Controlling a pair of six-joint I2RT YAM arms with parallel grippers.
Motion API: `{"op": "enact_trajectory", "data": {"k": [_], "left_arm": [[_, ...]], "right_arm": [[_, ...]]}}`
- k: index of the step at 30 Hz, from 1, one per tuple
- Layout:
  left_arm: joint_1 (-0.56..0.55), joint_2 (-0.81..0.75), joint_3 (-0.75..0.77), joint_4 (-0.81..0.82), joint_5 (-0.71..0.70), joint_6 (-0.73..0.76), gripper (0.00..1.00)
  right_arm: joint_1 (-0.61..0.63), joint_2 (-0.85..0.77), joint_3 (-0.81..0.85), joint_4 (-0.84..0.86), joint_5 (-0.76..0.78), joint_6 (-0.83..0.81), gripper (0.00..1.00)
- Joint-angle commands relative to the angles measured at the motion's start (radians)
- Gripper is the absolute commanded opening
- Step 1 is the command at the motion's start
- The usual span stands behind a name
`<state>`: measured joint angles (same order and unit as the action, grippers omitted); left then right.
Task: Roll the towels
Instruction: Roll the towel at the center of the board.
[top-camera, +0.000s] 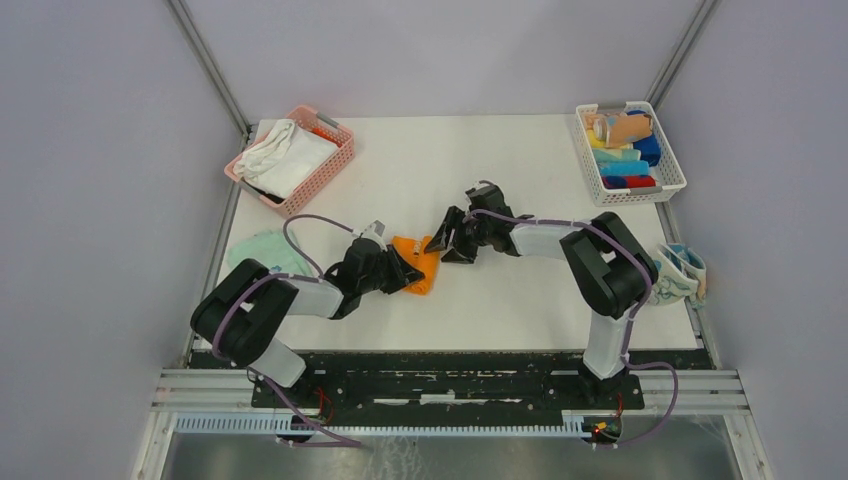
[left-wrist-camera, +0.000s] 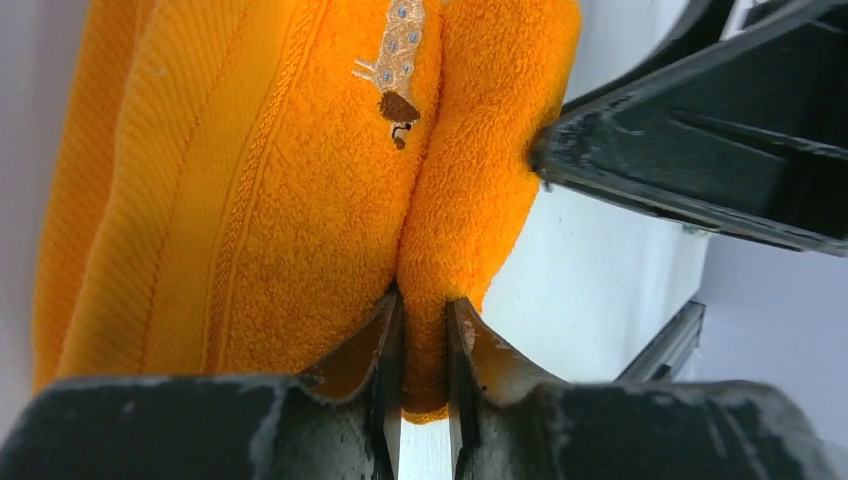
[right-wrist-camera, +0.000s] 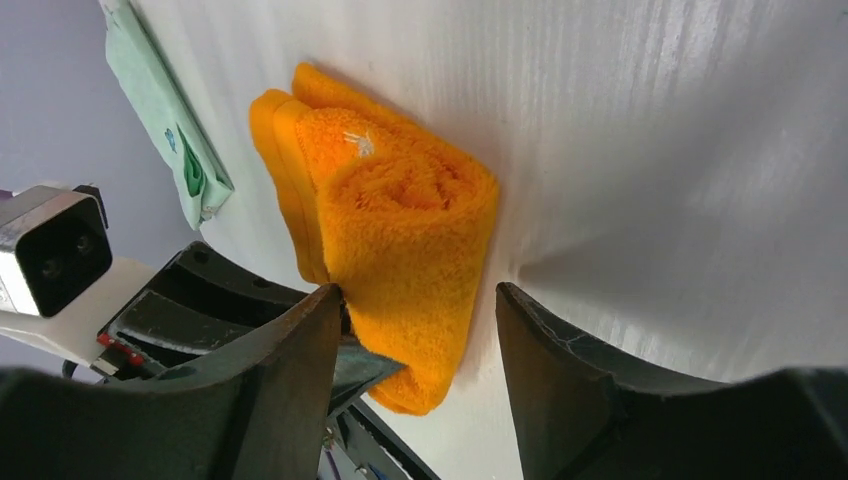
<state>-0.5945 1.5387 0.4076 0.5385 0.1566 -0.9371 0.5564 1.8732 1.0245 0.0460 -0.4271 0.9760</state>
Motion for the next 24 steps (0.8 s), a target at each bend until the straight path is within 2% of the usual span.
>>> {"op": "enact_trajectory", "data": {"k": [1,5,8,12,14,18,24], "left_arm": [[0.025,0.072,-0.008,-0.016,0.128,-0.058,0.16],[0.033,0.097,0.018,-0.056,0.138,-0.056,0.17],[0.032,0.101,0.035,-0.099,0.133,-0.043,0.18],[0.031,0.056,0.048,-0.159,0.102,0.0,0.26],[0.013,0.007,0.059,-0.212,0.062,0.037,0.33],[-0.112,-0.117,0.131,-0.387,-0.134,0.139,0.47],[-0.382,-0.173,0.311,-0.616,-0.603,0.283,0.63]], "right_arm": [[0.002,0.055,-0.009,0.144,-0.012,0.078,0.66],[0.003,0.093,-0.009,0.096,0.057,0.075,0.65],[0.003,0.116,-0.006,0.057,0.099,0.072,0.6],[0.002,0.126,0.032,-0.089,0.171,0.036,0.5],[0.005,0.119,0.063,-0.182,0.213,0.015,0.46],[0.014,0.109,0.132,-0.364,0.299,-0.023,0.33],[0.031,0.114,0.204,-0.479,0.328,-0.065,0.31]]}}
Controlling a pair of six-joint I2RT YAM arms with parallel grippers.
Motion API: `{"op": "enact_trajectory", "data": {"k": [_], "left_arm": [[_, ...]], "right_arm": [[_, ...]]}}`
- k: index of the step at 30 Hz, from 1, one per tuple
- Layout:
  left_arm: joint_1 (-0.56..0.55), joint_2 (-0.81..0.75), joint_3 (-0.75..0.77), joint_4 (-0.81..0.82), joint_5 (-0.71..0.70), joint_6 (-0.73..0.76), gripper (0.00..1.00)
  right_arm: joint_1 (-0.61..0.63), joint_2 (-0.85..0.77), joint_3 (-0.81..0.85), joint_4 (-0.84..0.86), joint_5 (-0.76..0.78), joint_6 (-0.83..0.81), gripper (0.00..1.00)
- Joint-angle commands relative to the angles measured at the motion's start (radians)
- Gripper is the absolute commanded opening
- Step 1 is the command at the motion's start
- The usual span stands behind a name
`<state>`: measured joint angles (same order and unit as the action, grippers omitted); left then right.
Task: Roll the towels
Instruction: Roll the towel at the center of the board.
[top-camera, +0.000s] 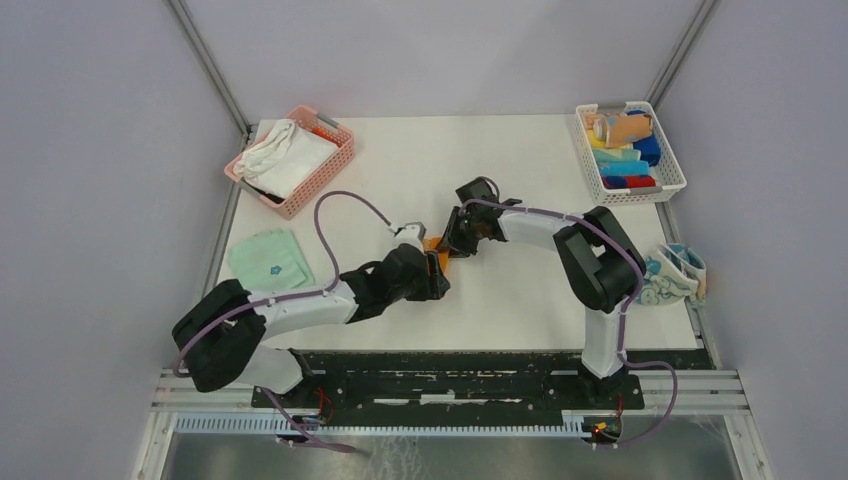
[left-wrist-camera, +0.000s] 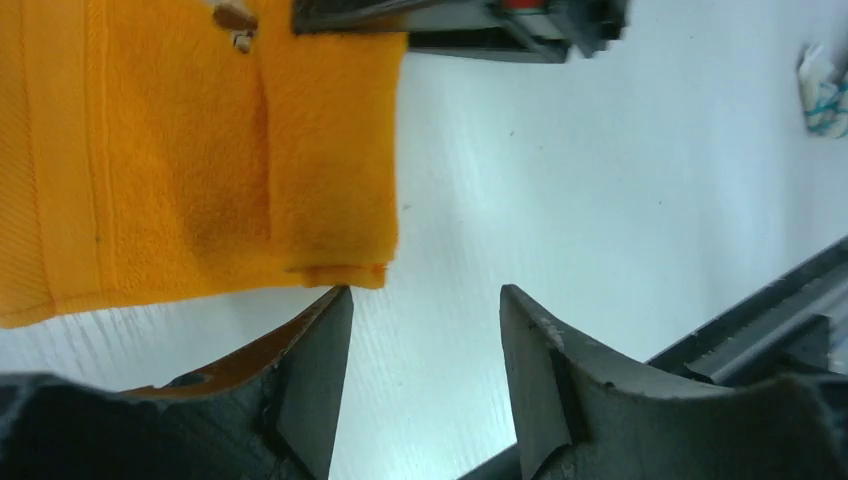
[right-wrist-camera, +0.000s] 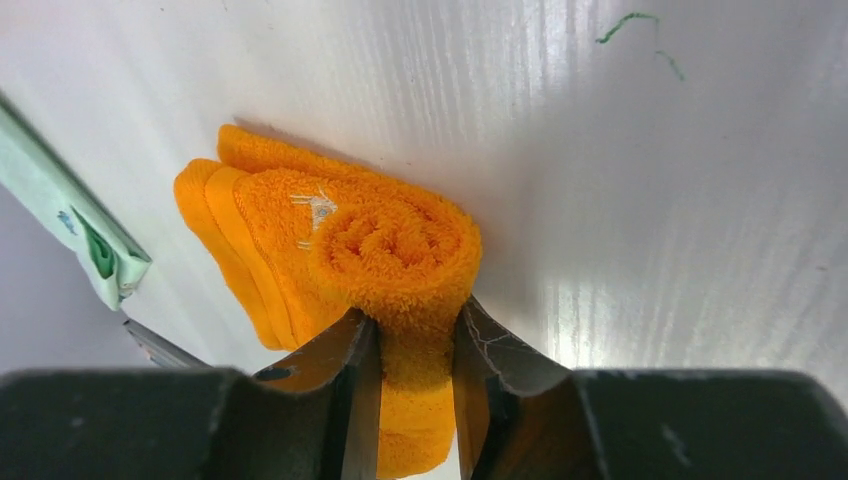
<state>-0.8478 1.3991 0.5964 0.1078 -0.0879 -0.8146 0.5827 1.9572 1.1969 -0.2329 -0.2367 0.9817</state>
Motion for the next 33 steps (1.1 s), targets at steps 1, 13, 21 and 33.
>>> {"op": "enact_trajectory", "data": {"k": [1,13,21,33], "left_arm": [[-0.173,-0.018,0.151,-0.213,-0.436,0.181,0.64],[-0.393,0.318,0.404,-0.242,-0.916,0.459,0.66],[-0.388,0.47,0.427,-0.217,-0.917,0.484,0.66],[-0.308,0.401,0.381,-0.281,-0.724,0.337,0.32]], "right_arm": [[0.008,0.031,0.037,-0.208,0.139,-0.075,0.31],[0.009,0.03,0.072,-0.243,0.092,-0.102,0.31],[0.008,0.027,0.081,-0.25,0.066,-0.115,0.32],[0.003,-0.035,0.075,-0.192,0.009,-0.141,0.35]]}}
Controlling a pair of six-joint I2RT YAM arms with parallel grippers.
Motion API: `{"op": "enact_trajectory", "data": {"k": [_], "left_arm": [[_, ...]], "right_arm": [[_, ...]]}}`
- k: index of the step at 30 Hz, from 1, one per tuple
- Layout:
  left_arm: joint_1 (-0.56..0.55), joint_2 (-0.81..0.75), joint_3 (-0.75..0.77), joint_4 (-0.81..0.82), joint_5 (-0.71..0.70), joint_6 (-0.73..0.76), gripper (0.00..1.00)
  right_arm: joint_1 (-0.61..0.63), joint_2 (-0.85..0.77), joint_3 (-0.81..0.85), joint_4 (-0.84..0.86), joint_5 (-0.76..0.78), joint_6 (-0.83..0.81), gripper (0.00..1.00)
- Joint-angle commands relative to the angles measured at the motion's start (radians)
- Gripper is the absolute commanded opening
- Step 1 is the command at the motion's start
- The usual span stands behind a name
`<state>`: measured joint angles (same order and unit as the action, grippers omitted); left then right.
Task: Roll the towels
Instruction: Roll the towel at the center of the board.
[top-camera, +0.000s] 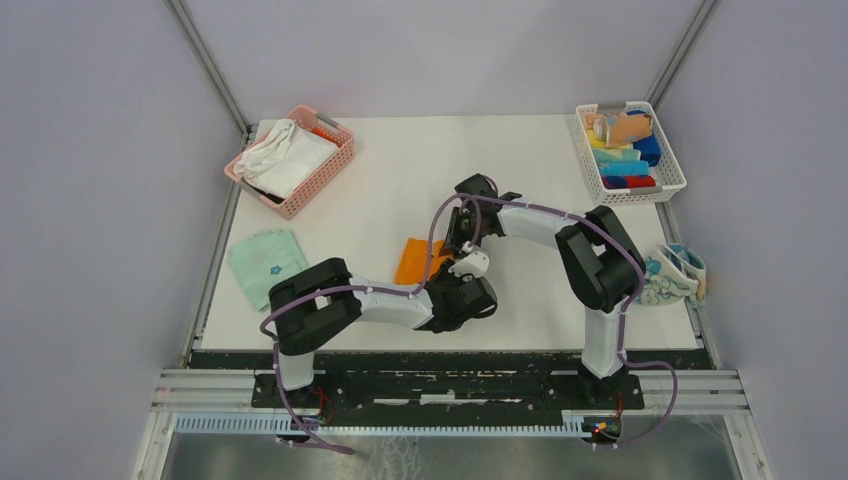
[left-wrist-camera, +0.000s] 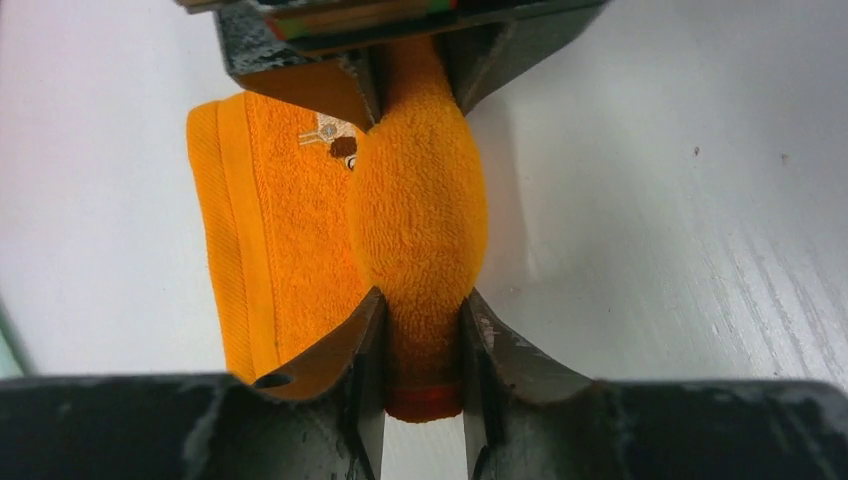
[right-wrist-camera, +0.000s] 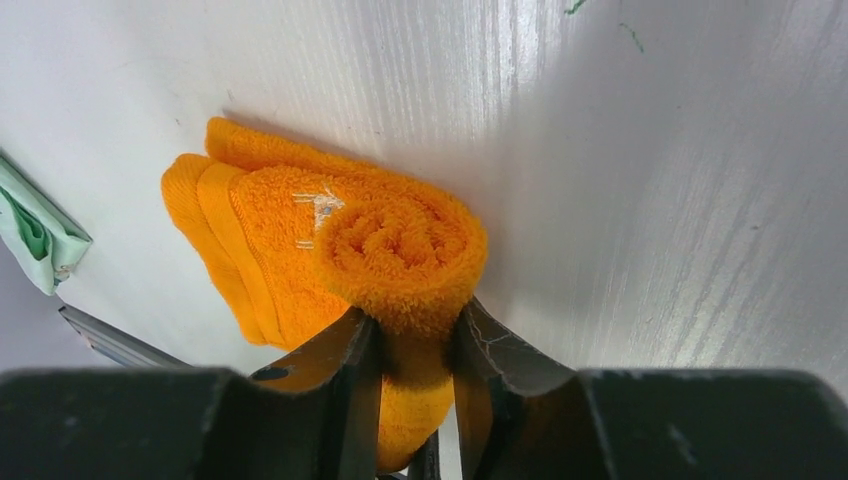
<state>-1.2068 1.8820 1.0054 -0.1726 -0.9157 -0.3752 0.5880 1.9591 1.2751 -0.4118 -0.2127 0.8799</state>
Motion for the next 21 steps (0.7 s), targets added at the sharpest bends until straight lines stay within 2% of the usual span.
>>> {"op": "enact_trajectory", "data": {"k": [1,4,8,13,18,21], "left_arm": [[0.068,-0.106,-0.05,0.015,0.149,-0.123,0.29],[0.143,-0.191,-0.139,0.088,0.343,-0.178,0.25],[0.301,-0.3,-0.288,0.25,0.691,-0.261,0.23],[0.464,-0.329,-0.421,0.424,1.006,-0.397,0.23],[0.571,-0.308,-0.529,0.612,1.168,-0.539,0.22],[0.611,-0.294,-0.571,0.677,1.206,-0.596,0.22]], "right_arm": [[-0.005,-0.052,-0.013,0.009,-0.026,-0.042,0.37],[-0.016,-0.102,-0.054,0.086,-0.057,-0.031,0.47],[-0.043,-0.162,-0.135,0.247,-0.119,0.019,0.59],[-0.067,-0.17,-0.223,0.47,-0.213,0.11,0.66],[-0.067,-0.097,-0.26,0.628,-0.273,0.201,0.68],[-0.067,-0.047,-0.25,0.664,-0.295,0.219,0.68]]}}
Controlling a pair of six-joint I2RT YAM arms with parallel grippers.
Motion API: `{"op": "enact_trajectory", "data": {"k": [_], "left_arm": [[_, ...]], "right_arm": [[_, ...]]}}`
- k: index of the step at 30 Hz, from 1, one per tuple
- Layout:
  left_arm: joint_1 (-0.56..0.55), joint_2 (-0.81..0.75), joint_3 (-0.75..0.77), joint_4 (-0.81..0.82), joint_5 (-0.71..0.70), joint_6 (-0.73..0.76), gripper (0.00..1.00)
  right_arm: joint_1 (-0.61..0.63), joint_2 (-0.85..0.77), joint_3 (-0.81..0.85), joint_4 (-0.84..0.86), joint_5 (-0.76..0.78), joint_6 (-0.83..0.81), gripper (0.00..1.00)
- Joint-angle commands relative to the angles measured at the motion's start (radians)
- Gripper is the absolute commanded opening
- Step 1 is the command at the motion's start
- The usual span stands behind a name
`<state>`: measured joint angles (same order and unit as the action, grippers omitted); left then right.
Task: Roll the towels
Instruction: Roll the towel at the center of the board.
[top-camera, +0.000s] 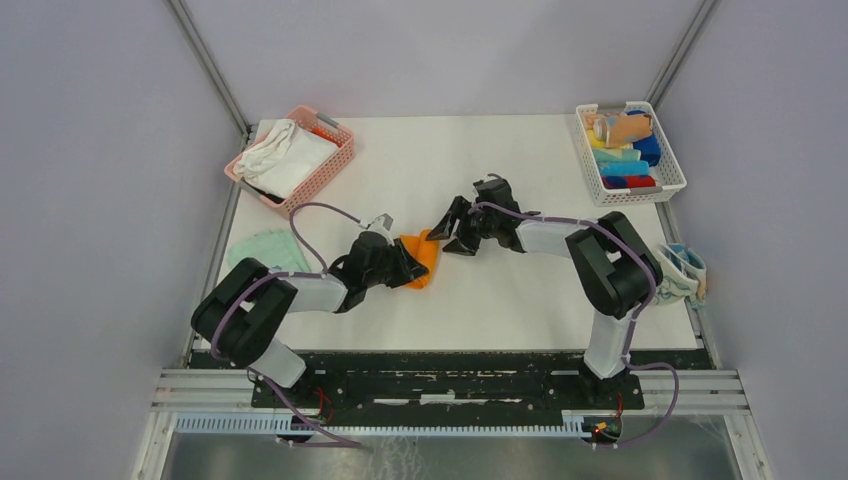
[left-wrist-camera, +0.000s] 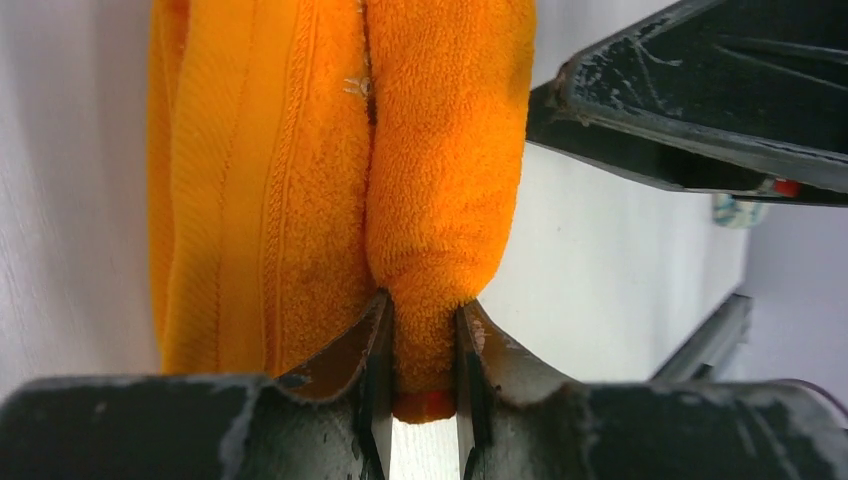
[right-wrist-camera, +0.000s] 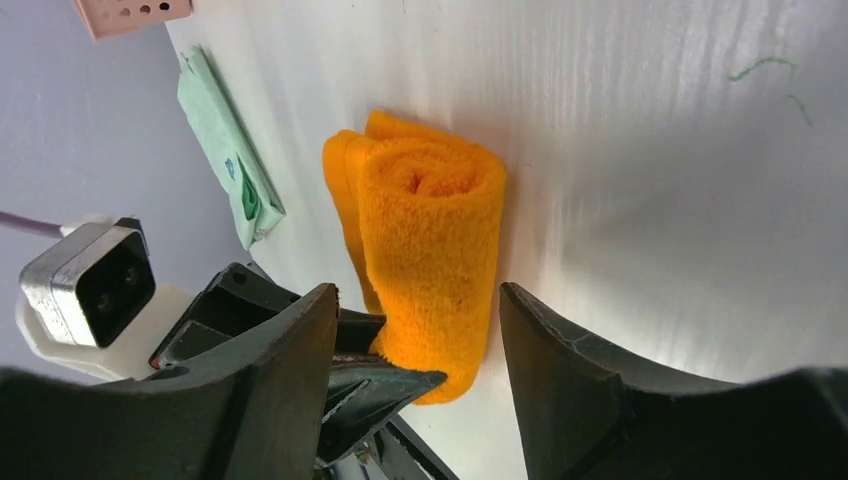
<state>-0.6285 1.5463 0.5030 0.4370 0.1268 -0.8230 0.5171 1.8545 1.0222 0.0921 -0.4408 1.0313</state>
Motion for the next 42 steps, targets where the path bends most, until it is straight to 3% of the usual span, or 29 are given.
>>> {"op": "enact_trajectory", "data": {"k": [1,7,11,17,23,28,33,42], "left_arm": [[0.046,0.045,-0.083,0.081,0.172,-0.159,0.22],[0.07,0.078,-0.117,0.13,0.194,-0.202,0.23],[0.07,0.076,-0.113,0.1,0.191,-0.193,0.27],[0.038,-0.05,-0.089,-0.098,0.061,-0.088,0.51],[-0.142,-0.229,0.057,-0.415,-0.281,0.041,0.64],[-0.314,-0.245,0.194,-0.61,-0.641,0.087,0.69],[-0.481,-0.138,0.32,-0.676,-0.88,0.134,0.7],[-0.583,0.056,0.439,-0.603,-1.07,0.243,0.7]], "right_arm": [[0.004,0.073,0.013,0.162,-0.074,0.07,0.68],[0.018,0.167,0.066,0.1,-0.067,0.054,0.63],[0.039,0.203,0.131,-0.05,-0.03,-0.029,0.53],[0.085,0.175,0.257,-0.395,0.17,-0.196,0.44],[0.133,0.151,0.348,-0.619,0.363,-0.252,0.43],[0.159,0.146,0.403,-0.705,0.444,-0.266,0.43],[0.168,0.146,0.417,-0.726,0.461,-0.266,0.43],[0.17,0.14,0.421,-0.75,0.467,-0.265,0.44]]}}
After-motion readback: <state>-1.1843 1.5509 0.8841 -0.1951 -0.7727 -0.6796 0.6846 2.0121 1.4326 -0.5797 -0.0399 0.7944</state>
